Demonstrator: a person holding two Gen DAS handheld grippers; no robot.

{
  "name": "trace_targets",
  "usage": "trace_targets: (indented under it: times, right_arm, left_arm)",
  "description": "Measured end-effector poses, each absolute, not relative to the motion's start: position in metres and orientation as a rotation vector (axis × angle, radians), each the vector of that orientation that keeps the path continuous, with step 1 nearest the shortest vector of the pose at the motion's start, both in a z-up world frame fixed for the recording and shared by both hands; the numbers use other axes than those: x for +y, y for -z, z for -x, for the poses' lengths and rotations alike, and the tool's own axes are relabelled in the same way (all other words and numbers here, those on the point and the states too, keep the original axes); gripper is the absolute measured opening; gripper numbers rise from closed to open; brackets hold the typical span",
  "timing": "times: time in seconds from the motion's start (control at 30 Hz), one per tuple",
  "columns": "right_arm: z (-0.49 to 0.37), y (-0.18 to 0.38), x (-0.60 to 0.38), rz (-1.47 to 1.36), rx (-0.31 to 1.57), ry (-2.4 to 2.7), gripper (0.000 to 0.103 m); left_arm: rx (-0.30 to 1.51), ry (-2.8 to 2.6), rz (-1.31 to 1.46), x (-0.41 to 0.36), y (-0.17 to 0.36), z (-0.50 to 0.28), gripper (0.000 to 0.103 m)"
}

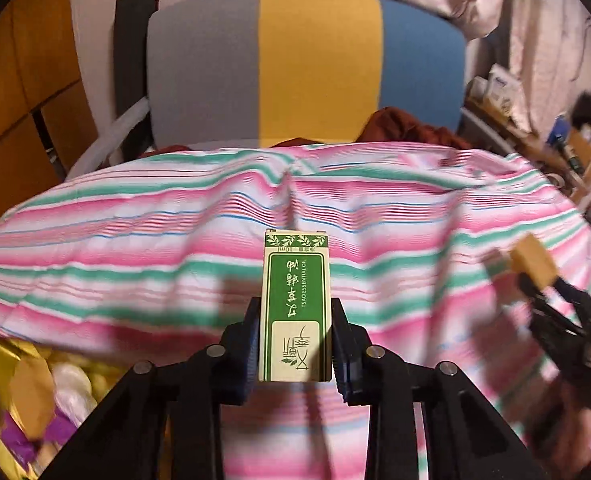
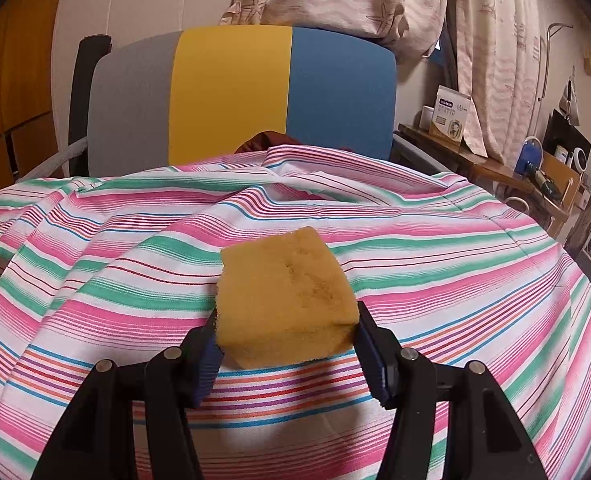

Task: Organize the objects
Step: 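Drop the green box into the tin with the left tool while the right tool carries the cake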

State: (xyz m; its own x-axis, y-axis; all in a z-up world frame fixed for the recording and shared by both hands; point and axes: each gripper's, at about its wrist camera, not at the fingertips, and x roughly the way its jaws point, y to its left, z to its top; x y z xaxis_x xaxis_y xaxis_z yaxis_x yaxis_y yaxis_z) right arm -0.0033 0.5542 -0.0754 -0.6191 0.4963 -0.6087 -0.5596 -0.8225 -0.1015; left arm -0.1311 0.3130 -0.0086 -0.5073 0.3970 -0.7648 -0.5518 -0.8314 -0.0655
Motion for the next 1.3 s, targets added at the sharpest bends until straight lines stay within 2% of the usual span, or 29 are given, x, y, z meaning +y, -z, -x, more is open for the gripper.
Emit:
trace_targets:
  times: [0.33, 0.5, 0.7, 1.3]
  right_arm:
    - [-0.002, 0.068, 0.551, 0.815, 0.117, -2.405, 0.06]
    - [-0.004, 0.066, 0.544, 0.825, 0.09, -2.396, 0.06]
    - [-0.008, 0.061, 0.529, 0.862, 0.062, -2.415, 0.06]
    - [-0.044, 0.041, 0.414, 0.859, 0.292, -2.678, 0.06]
  left_arm:
    - [0.062, -2.237, 1.031, 0.258, -0.016, 0.054, 0.031]
    - [-0.032, -2.269, 1.04, 0.214, -0.011, 0.03, 0.031]
    - [-0.061, -2.311, 1.038, 0.177, -0.005, 0.019, 0.031]
    - [-0.168, -2.485, 0.976, 0.072, -0.01, 0.007, 0.031]
